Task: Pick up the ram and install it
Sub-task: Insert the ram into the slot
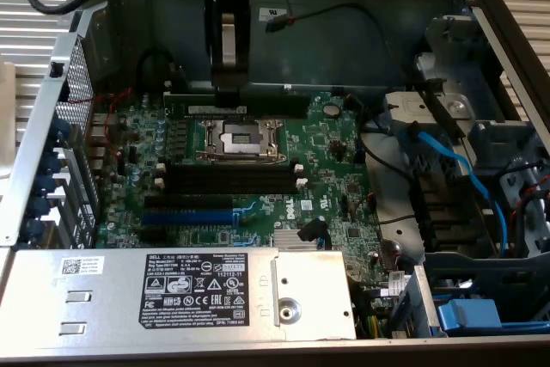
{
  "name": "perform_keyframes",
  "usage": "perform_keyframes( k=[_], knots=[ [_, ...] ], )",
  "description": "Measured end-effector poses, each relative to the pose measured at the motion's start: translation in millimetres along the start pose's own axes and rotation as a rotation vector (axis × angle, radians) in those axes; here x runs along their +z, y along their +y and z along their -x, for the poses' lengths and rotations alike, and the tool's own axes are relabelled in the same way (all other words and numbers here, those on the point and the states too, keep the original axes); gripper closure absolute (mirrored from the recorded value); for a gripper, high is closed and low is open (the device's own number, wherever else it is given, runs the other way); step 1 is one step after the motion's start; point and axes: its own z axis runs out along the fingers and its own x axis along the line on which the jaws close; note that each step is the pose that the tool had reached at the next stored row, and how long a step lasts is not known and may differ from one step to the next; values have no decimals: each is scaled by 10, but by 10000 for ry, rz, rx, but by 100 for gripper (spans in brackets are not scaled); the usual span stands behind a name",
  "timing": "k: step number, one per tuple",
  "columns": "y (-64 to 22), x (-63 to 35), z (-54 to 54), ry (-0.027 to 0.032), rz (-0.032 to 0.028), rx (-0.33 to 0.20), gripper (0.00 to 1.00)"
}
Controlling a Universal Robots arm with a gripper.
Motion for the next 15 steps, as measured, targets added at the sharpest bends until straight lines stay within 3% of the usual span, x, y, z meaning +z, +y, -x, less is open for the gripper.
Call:
perform_keyframes(
  k=[3, 10, 15],
  knots=[
    [0, 31, -36, -162, -2, 0, 88],
    [-1, 51, -43, -183, -3, 1, 88],
    [-1, 126, -74, -250, -3, 5, 88]
  ],
)
